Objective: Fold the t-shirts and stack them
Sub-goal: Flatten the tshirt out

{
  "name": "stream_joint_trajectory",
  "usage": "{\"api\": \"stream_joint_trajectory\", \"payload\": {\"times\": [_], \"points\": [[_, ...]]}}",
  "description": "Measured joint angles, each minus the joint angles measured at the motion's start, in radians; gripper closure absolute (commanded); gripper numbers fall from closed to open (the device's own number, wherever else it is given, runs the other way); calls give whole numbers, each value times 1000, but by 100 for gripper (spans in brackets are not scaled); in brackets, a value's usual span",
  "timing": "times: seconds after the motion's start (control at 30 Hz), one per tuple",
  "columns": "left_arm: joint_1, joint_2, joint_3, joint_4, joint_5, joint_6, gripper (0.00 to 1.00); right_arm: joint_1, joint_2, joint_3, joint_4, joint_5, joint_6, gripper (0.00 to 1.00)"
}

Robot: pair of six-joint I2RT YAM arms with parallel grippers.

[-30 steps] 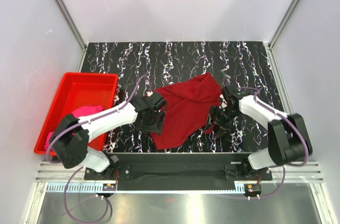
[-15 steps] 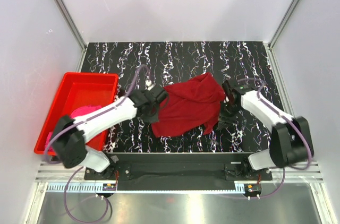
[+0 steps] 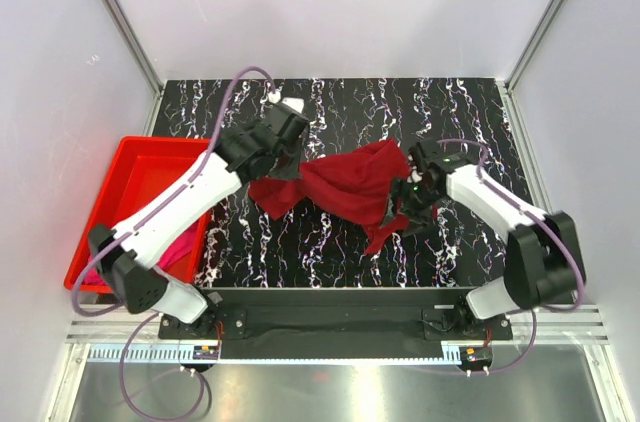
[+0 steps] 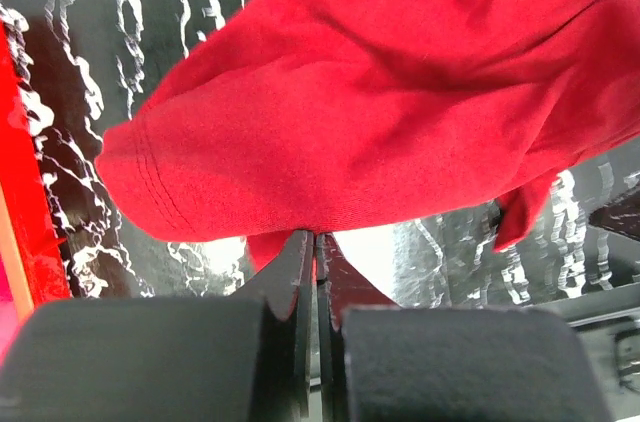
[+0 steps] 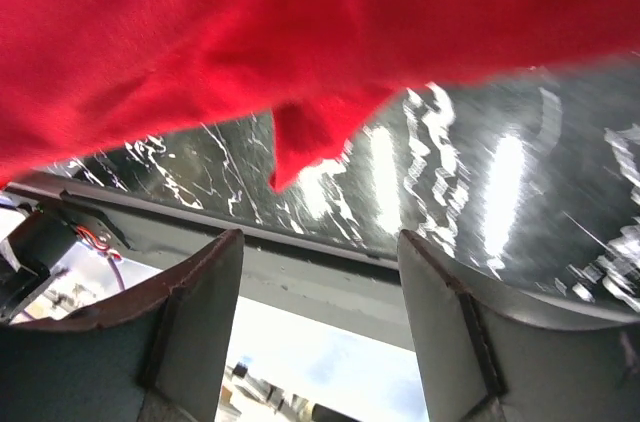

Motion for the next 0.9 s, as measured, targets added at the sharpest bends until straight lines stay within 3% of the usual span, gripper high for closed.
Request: {"api": "stream_joint_trajectory", "payload": {"times": [0.3, 0.33, 0.37, 0.4, 0.57, 0.7, 0.9], "points": [[5, 62, -1, 8, 46, 18, 100, 143, 232, -4, 142, -37, 61, 51], [7, 62, -2, 10, 50, 20, 100, 151, 251, -4, 142, -28, 67, 59], [9, 61, -3, 10, 51, 22, 100, 155, 263, -4, 141, -23, 71, 83], [13, 60, -8, 13, 54, 24, 100, 157, 275, -4, 137, -9, 69, 100], [42, 19, -66, 13, 59, 34, 100, 157, 245, 1, 57, 92, 92, 100], [82, -87, -164, -24, 61, 43, 100, 158, 108, 100, -151, 217, 79, 100], [147, -204, -274, -53, 212, 84, 100, 167, -33, 276, -349, 329, 21, 100]]}}
